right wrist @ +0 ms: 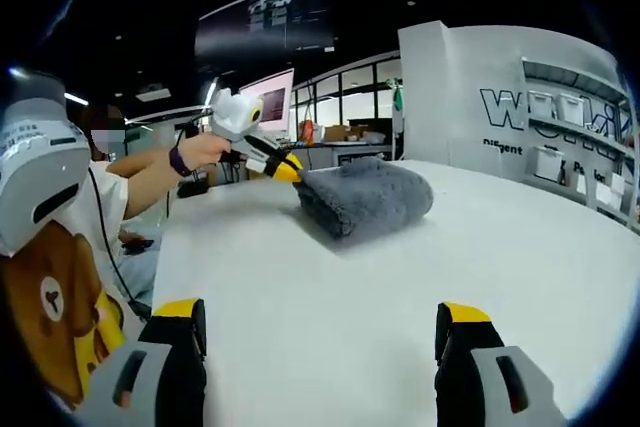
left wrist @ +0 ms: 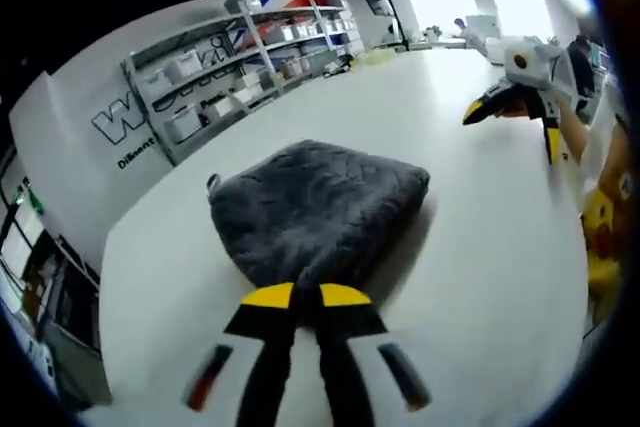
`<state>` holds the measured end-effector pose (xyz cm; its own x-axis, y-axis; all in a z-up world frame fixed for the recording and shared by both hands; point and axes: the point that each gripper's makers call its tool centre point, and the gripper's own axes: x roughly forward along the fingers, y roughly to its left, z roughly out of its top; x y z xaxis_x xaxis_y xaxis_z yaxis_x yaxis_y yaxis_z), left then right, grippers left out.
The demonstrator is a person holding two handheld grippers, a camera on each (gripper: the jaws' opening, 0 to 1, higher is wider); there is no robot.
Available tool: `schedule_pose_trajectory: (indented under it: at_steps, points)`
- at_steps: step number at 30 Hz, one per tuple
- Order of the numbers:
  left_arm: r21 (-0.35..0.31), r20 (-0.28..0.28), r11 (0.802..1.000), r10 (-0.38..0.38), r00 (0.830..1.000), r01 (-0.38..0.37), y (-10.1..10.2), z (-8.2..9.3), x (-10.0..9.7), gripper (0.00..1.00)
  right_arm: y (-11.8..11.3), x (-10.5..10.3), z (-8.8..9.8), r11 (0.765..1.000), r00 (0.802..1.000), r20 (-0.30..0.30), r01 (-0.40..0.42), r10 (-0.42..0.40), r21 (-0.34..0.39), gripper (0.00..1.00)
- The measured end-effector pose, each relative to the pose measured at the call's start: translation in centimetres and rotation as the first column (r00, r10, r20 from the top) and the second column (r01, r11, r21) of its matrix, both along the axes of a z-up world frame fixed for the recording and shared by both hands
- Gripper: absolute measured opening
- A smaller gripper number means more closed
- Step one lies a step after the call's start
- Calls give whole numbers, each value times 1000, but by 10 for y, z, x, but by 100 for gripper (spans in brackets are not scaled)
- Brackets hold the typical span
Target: Fold the towel on the table until its edges align and the towel forms a compact rectangular stack.
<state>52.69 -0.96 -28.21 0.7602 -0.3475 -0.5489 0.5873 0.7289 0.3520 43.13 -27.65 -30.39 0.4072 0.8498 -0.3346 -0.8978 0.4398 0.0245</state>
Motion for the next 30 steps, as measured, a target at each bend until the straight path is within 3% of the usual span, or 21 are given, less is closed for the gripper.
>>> schedule_pose_trajectory:
  at_steps: [3, 13, 23, 30]
  points:
    - [1, -39, 1000, 8, 999, -8, 2, -15, 0, 9, 0, 0, 0, 1000, 1000, -2, 1, -1, 0, 100]
    - [-12, -48, 1000, 12, 999, -12, 2, -25, 1, 9, -2, 1, -3, 1000, 1000, -5, 9, -9, -15, 100]
    - [-81, -18, 996, 27, 999, -29, 4, -15, -8, 19, 1, 0, -4, 1000, 1000, -7, 2, -2, -25, 100]
    - [-190, 45, 978, 93, 995, -83, 17, 11, -22, 29, -4, 4, -2, 999, 1000, 1, 24, -24, -30, 100]
